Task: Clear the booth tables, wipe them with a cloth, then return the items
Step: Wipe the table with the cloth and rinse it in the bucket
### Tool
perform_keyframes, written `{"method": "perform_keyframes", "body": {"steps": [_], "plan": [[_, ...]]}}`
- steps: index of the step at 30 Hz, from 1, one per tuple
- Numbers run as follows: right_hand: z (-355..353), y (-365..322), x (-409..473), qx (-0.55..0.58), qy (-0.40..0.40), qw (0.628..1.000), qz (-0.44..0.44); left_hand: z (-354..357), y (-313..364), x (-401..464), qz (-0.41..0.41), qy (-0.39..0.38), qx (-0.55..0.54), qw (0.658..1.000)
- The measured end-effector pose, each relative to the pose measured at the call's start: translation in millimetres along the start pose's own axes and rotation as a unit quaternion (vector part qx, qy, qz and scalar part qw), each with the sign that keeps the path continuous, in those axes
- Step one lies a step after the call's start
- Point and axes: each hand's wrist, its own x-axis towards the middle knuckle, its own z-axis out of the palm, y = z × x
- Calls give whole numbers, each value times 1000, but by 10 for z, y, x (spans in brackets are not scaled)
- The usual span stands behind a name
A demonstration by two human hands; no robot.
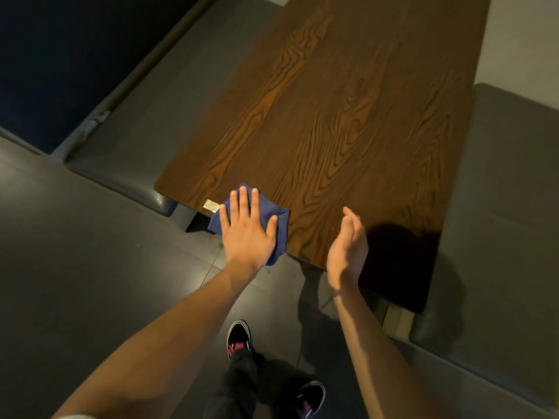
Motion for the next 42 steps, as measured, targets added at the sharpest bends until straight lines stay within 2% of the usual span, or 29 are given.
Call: {"method": "perform_keyframes", "body": {"steps": [8, 12, 19, 25, 27, 30, 35, 39, 42], "plan": [[-887, 366, 87, -12, 52, 998, 23, 346, 1189, -669, 101, -49, 20, 994], [-1438, 484, 107, -3, 75, 997, 22, 485, 1806, -989, 188, -80, 44, 978], [-1883, 539, 269, 42, 91, 993, 58, 554, 2287, -1059, 293, -120, 96, 944], [-1492, 491, 491, 86, 73, 987, 112, 522, 2334, -814, 361, -149, 88, 916], [-1417, 467, 569, 36, 63, 993, 94, 575, 2353, -662, 380, -150, 105, 907], [-1358, 446, 704, 3, 92, 993, 70, 587, 2466, -312, 399, -159, 85, 899], [-983, 218, 1012, -8, 150, 988, 44, 490, 2559, 476, 419, -142, 54, 895], [-542, -1, 1272, -5, 138, 990, 26, 412, 2396, 1091, 410, -109, 39, 905], [-78, -168, 1476, 0, 99, 995, 21, 275, 2129, 1575, 389, -98, 46, 915]]}}
